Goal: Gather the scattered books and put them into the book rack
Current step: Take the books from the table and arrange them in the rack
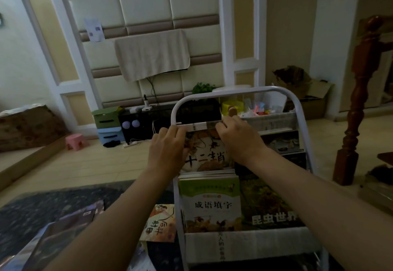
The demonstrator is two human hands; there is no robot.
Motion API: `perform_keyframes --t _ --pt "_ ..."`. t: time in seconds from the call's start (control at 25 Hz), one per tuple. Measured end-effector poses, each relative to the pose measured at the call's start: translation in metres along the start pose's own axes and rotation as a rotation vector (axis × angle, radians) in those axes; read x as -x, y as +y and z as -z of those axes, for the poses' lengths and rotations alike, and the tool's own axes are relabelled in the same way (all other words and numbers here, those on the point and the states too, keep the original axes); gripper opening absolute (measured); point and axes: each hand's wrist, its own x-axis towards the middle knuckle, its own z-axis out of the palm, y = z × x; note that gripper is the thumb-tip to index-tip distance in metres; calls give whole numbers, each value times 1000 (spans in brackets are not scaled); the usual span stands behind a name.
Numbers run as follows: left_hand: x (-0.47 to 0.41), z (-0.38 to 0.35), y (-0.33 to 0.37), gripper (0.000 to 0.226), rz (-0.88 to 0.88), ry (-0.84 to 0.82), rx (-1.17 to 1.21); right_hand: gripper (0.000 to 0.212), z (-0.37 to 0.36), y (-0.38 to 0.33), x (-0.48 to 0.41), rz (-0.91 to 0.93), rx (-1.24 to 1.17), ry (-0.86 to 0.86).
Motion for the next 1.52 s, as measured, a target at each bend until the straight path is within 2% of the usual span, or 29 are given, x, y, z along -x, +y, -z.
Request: perform_keyframes --t 0.12,0.32,0.44,0.8,0.96,1.04,1.12,1.2,1.28,1.4,1.52 --pt "7 -5 0 47 -28 -16 -107 18 -5 -5 4 -14 83 -112" --pt "16 -10 1 55 -54 -145 -144 25 -3 -13 4 -14 119 -249" --pt "16 -12 3 64 -8 -213 -71 26 0 -21 3 -34 138 -281" --pt "19 -14 8 60 66 -298 61 26 -6 -29 9 -131 54 -234" --pt "21 -7 8 58 96 -374 243 40 -8 -35 15 -178 -5 -267" --pt "29 5 0 63 40 -343 347 47 -2 -42 16 -244 -56 -305" --pt "44 17 -15 67 19 -258 387 47 6 -57 17 -312 -133 -257" --pt "67 23 -37 60 118 -174 440 37 15 -84 19 -234 -176 -107" --pt "98 19 -64 53 229 -171 478 27 22 -123 23 -87 -286 -39" --pt "156 0 -110 52 420 -303 530 27 17 -182 26 51 -522 -153" --pt "209 -15 -138 52 555 -418 564 33 -9 -226 30 48 -623 -334"
